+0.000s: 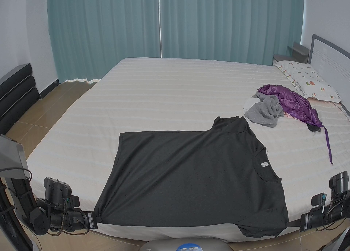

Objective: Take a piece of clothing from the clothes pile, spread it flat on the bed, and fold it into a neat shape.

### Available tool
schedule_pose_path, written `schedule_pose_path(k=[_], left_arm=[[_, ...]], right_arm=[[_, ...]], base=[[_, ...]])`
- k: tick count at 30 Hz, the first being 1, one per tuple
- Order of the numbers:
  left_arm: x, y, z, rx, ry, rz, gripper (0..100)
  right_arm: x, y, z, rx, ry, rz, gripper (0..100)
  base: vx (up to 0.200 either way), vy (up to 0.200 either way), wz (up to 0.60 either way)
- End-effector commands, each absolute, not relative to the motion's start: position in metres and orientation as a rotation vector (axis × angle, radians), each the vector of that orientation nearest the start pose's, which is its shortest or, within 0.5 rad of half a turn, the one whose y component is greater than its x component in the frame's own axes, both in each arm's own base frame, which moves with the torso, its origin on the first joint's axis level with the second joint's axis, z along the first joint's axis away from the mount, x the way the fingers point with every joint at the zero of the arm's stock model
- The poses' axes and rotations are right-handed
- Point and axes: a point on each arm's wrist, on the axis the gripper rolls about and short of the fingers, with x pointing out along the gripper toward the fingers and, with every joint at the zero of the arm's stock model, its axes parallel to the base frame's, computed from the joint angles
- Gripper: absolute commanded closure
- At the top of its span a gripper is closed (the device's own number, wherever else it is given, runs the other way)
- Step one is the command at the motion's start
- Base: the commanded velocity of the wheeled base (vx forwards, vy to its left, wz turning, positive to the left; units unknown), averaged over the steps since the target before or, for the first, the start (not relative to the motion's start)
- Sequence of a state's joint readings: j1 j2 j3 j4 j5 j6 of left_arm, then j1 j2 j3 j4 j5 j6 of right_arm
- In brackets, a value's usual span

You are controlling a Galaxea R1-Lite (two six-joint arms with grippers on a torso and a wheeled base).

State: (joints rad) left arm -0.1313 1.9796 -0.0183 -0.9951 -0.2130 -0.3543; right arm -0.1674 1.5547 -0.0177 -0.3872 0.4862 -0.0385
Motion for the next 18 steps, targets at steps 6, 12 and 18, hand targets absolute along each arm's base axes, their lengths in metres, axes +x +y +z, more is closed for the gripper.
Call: schedule_pose_path(k=[6,12,18], left_arm=[[0.164,-0.027,0.006,-0.299,1.071,-0.163,100],[0.155,-0.026,0.008,-0.239,1.114,-0.191,100],[0.162,-0.027,0.010,-0.239,1.083,-0.194,100]], right_arm=[[0.105,-0.007,0.038,0.303,1.109,0.328,100],[0.095,-0.005,0.042,0.284,1.118,0.348,100],[0.101,-0.006,0.056,0.285,1.084,0.349,100]], base=[[0.000,0.000,0.00],[0.000,0.000,0.00],[0.000,0.000,0.00]])
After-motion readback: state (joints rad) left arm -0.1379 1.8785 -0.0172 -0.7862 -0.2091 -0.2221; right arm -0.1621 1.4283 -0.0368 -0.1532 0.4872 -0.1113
